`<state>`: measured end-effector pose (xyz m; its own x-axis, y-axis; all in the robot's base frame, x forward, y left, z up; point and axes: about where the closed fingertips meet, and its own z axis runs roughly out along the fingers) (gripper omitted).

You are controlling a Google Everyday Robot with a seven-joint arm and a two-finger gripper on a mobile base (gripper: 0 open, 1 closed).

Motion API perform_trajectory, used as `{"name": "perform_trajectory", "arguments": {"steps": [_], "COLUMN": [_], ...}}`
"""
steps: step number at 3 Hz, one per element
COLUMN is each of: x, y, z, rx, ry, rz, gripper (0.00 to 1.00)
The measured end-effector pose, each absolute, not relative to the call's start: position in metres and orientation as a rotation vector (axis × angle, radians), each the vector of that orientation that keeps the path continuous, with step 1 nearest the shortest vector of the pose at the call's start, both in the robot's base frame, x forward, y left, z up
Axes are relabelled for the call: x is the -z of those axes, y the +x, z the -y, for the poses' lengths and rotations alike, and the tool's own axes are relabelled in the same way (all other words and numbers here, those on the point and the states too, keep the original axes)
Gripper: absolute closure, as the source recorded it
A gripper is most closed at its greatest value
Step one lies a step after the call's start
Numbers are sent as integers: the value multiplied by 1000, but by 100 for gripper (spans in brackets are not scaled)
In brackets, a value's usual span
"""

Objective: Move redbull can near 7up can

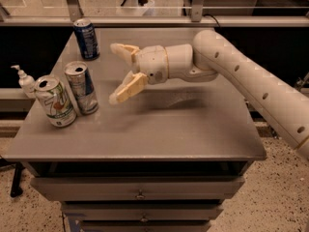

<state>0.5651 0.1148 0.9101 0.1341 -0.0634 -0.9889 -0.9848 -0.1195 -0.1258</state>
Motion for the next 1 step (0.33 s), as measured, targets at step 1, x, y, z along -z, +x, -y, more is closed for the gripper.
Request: {"name": "perform_trajectory", "arguments": {"steps": [1], "x": [-918], "y": [607], "z": [-46], "rx": [-996], "ry": [-1325], "rz": [-1173], "gripper": [0]}}
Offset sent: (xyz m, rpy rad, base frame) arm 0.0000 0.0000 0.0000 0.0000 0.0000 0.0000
